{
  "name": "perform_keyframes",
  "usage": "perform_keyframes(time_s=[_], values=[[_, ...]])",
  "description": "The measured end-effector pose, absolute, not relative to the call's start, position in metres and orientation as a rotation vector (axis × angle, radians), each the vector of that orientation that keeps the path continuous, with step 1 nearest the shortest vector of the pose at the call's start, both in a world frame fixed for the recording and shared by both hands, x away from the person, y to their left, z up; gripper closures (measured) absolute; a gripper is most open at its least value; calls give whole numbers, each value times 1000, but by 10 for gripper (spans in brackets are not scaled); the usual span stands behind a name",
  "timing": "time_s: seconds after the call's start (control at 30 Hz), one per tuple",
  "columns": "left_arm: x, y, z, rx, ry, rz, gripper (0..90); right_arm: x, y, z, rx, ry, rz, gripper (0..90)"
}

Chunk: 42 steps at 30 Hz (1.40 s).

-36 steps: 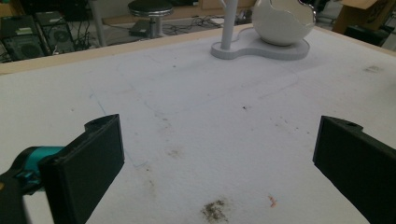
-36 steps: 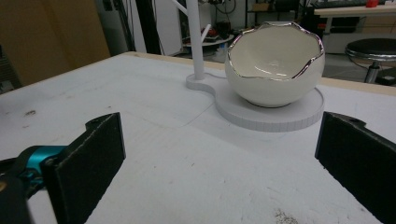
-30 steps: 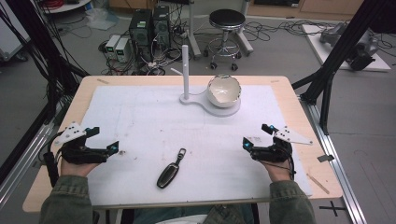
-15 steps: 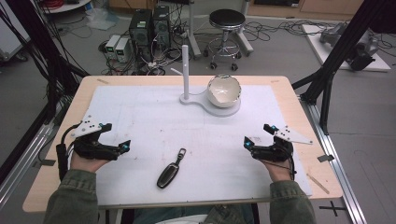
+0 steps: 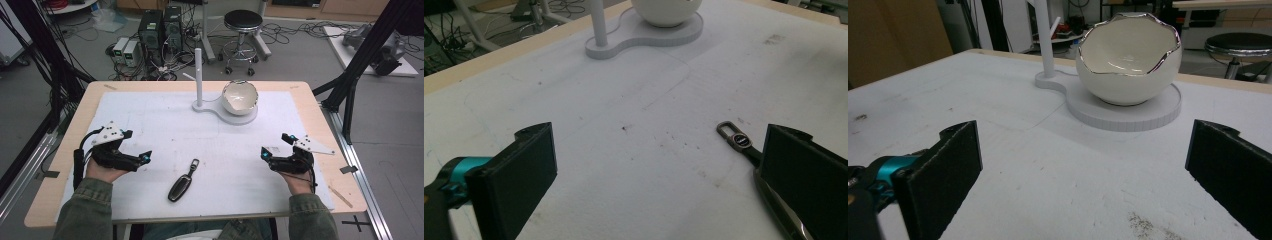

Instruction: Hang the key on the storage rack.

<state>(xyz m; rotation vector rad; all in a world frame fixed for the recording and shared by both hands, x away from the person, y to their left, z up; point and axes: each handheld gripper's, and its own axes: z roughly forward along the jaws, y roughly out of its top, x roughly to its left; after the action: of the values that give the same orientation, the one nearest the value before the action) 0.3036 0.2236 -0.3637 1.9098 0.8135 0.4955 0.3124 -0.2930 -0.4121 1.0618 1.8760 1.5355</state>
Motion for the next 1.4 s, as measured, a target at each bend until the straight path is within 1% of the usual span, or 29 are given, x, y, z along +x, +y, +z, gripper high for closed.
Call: perform_keyframes(time_s=[0.13, 0.5, 0.8, 1.0, 1.23, 1.4], values=[[308, 215, -363, 1940, 805, 456, 24, 313, -293, -412, 1067, 1879, 1540, 5], [314, 187, -369, 2024, 768, 406, 24, 314, -295, -413, 1076, 1870, 1545, 5], [318, 170, -375, 2120, 786, 344, 24, 315, -294, -414, 1075, 1884, 1533, 5], [320, 161, -378, 2139, 763, 323, 24, 315, -294, -414, 1075, 1886, 1528, 5], [322, 147, -382, 2216, 761, 280, 24, 315, -294, -414, 1073, 1885, 1524, 5], [323, 139, -383, 2220, 760, 271, 24, 315, -295, -414, 1088, 1884, 1527, 5]])
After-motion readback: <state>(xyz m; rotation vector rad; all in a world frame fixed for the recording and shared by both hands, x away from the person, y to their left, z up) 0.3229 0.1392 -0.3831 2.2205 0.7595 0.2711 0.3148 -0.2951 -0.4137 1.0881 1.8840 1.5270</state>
